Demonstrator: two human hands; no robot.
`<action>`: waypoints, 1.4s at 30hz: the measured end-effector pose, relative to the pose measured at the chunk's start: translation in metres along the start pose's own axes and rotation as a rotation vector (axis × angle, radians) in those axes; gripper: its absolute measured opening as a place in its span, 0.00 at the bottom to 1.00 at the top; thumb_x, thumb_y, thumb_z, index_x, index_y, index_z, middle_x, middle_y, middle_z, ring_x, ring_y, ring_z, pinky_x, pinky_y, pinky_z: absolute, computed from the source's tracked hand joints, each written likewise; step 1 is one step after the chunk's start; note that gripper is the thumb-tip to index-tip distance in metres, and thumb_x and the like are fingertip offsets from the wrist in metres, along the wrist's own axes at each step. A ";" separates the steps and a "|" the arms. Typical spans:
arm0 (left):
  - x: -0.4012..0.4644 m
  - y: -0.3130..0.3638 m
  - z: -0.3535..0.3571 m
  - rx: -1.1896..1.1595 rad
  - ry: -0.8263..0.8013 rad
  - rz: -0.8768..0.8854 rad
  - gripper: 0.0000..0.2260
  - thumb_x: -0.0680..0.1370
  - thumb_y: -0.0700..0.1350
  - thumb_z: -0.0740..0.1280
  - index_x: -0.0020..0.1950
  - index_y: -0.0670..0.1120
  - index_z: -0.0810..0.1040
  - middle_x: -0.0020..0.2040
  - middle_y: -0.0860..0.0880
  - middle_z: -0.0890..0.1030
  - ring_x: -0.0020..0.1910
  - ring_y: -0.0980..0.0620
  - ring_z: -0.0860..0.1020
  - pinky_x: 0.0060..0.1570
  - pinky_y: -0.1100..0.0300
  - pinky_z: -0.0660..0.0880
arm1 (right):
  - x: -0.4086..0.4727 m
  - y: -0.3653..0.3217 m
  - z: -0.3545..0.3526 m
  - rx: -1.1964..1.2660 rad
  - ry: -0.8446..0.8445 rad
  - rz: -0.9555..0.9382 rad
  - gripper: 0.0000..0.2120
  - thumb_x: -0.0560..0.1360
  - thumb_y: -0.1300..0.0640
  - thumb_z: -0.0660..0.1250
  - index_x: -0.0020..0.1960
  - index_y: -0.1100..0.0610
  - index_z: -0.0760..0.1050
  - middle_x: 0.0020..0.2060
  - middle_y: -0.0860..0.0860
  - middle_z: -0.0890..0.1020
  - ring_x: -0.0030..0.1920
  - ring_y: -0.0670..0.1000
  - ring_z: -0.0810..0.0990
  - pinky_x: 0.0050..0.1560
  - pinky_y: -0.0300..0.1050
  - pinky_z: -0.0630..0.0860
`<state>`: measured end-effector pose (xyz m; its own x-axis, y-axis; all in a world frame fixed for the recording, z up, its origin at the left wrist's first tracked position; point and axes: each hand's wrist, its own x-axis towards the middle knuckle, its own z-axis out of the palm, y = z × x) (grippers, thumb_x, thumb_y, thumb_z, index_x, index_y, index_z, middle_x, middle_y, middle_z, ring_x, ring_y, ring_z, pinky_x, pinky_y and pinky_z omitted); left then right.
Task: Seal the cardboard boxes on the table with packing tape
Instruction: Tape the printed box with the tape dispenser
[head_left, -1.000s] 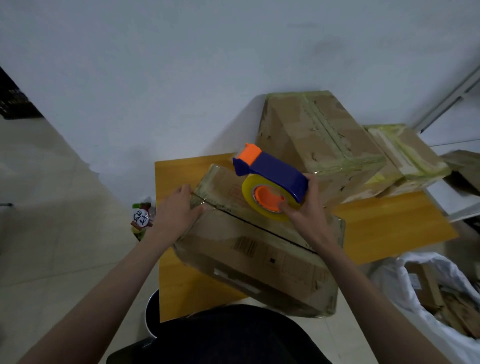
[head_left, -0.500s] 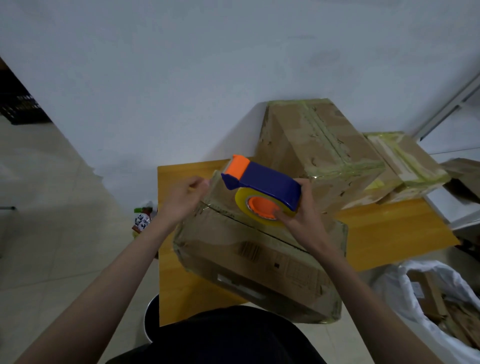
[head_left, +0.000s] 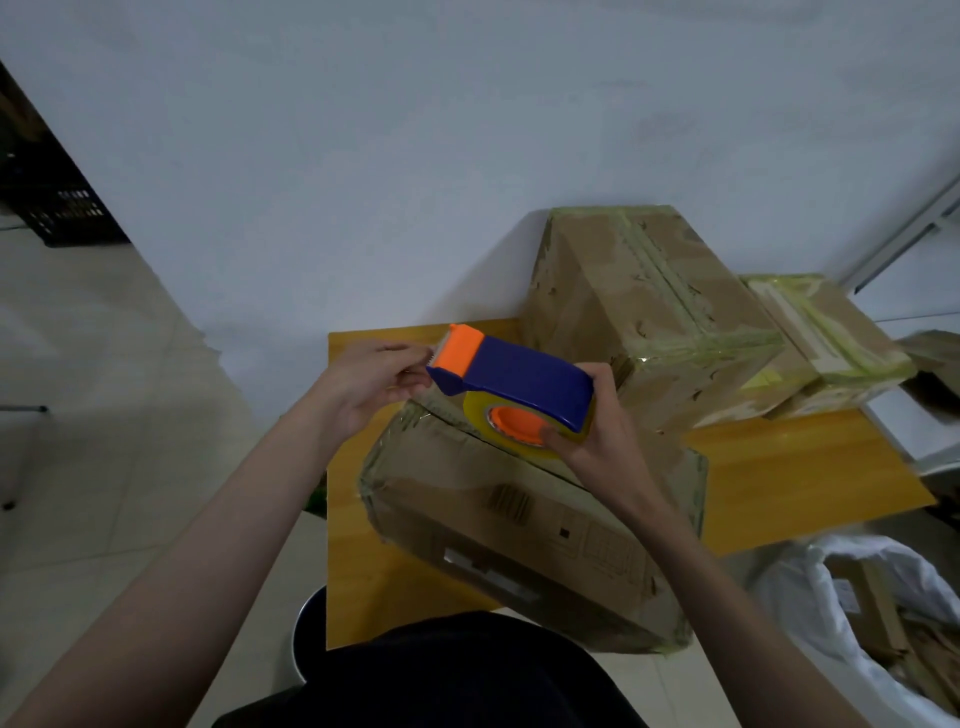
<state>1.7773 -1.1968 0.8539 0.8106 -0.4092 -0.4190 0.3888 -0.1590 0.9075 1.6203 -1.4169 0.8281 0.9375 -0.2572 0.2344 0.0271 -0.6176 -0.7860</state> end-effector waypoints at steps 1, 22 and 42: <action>0.002 0.000 -0.001 0.010 0.015 0.002 0.06 0.81 0.40 0.67 0.51 0.40 0.83 0.41 0.46 0.84 0.37 0.55 0.81 0.38 0.65 0.80 | 0.000 -0.002 0.000 -0.017 0.004 0.000 0.27 0.73 0.60 0.77 0.63 0.49 0.64 0.53 0.44 0.77 0.53 0.40 0.78 0.47 0.35 0.76; 0.049 -0.048 -0.060 0.216 0.103 -0.038 0.09 0.78 0.44 0.73 0.51 0.38 0.81 0.40 0.45 0.78 0.39 0.51 0.76 0.39 0.63 0.76 | -0.004 -0.021 -0.010 -0.084 0.016 0.093 0.29 0.64 0.36 0.67 0.61 0.45 0.66 0.52 0.42 0.78 0.50 0.44 0.78 0.44 0.44 0.74; 0.072 -0.085 -0.045 0.265 0.075 -0.129 0.09 0.78 0.49 0.73 0.47 0.43 0.84 0.43 0.45 0.85 0.40 0.50 0.81 0.43 0.57 0.78 | -0.015 -0.006 0.001 -0.197 0.023 0.117 0.31 0.69 0.58 0.79 0.62 0.43 0.64 0.55 0.43 0.75 0.53 0.43 0.74 0.46 0.32 0.68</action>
<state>1.8224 -1.1720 0.7451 0.7960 -0.3044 -0.5232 0.3708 -0.4381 0.8189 1.6066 -1.4085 0.8285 0.9218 -0.3516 0.1630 -0.1522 -0.7151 -0.6822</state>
